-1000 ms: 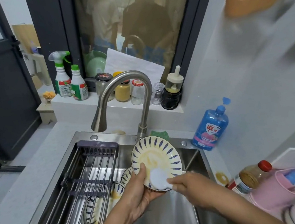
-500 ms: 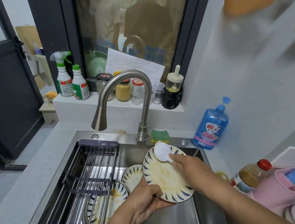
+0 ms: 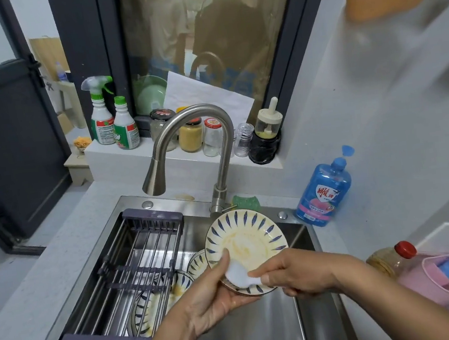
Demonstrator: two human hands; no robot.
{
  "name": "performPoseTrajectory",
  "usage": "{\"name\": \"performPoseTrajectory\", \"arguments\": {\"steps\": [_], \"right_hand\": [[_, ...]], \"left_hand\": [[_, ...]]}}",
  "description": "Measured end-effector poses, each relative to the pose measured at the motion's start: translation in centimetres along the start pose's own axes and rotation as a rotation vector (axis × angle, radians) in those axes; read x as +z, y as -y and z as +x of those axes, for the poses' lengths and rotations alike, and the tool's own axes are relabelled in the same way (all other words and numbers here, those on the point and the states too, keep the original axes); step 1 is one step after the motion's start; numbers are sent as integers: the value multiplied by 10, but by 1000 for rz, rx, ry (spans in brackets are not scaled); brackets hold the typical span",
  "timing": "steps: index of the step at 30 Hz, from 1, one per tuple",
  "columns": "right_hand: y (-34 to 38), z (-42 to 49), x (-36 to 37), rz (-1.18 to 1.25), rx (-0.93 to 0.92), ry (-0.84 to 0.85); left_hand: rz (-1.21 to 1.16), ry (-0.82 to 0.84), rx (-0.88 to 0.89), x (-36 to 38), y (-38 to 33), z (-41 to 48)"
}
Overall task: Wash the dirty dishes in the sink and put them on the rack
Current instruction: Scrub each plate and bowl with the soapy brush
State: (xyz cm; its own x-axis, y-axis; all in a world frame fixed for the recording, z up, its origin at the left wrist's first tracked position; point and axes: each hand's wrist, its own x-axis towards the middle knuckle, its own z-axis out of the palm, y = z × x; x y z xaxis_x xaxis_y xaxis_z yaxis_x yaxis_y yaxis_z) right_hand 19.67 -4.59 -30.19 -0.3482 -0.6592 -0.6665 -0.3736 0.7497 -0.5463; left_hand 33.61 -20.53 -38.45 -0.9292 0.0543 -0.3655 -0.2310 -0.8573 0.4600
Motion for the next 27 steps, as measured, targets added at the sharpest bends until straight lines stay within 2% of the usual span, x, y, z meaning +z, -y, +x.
{"name": "performPoseTrajectory", "arguments": {"steps": [2,5,9,11,16,19,22,25,27], "right_hand": [[5,-8,-8,-142,60,-5],[7,-14,-19,-444,125,-116],[7,-14,-24,-688,283,-310],[9,-14,-20,-768,292,-379],[7,-11,-5,-811,237,-538],[3,-5,-1,-682,147,-608],[13,-1,0,-577,23,-570],[22,-1,7,-698,-54,-480],[16,0,5,-801,-30,-541]], "left_hand": [[29,-113,24,2,-4,3],[77,-212,92,5,-5,4],[118,-265,122,9,-5,3],[121,-261,122,12,-6,3],[196,-241,108,11,-10,1],[258,-188,69,10,-9,2],[295,-150,35,11,-4,1],[304,-120,18,8,-1,3],[306,-125,40,6,-1,3]]}}
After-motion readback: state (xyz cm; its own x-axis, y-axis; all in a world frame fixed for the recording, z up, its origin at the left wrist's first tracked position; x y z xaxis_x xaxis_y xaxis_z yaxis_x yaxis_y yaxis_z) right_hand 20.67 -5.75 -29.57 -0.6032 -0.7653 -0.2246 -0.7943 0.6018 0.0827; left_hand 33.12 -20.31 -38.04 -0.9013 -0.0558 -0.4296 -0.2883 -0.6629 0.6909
